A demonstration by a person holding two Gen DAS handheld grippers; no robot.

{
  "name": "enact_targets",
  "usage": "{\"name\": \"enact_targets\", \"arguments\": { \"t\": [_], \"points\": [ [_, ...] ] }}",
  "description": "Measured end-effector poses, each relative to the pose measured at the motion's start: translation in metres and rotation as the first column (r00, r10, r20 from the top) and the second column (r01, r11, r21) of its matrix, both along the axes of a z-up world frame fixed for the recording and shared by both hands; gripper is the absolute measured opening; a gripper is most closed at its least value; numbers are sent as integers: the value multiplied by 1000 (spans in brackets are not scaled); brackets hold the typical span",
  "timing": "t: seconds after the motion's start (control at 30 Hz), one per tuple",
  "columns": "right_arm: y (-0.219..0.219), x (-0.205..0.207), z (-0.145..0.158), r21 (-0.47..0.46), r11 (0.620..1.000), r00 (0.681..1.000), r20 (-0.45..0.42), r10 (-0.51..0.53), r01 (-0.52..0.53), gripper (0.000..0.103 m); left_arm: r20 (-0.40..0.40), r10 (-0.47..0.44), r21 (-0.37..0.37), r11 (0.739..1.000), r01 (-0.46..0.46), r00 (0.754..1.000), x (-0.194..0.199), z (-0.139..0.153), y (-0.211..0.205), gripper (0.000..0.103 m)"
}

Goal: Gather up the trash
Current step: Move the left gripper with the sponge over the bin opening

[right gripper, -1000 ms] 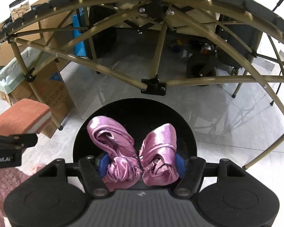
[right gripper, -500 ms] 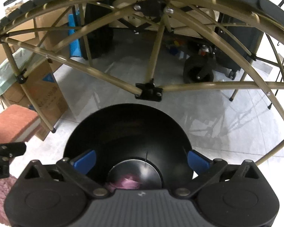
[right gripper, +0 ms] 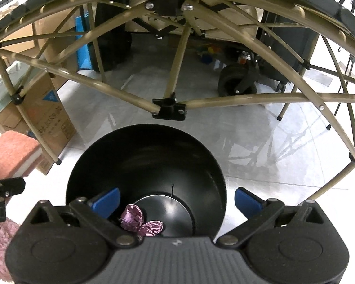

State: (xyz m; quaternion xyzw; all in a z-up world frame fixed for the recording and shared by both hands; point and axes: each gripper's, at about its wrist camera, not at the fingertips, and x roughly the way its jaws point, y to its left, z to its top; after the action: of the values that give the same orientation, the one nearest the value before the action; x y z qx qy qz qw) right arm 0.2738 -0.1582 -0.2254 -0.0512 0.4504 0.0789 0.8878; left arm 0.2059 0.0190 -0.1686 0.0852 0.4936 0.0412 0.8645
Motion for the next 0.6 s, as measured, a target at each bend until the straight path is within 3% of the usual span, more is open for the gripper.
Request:
{"name": "enact_targets", "arguments": {
  "t": [0.6],
  "points": [
    [-61,-8,24,66,983,985,30,-172,170,103,23,-121,6,993,120,992,4,3,-47,75]
  ]
}}
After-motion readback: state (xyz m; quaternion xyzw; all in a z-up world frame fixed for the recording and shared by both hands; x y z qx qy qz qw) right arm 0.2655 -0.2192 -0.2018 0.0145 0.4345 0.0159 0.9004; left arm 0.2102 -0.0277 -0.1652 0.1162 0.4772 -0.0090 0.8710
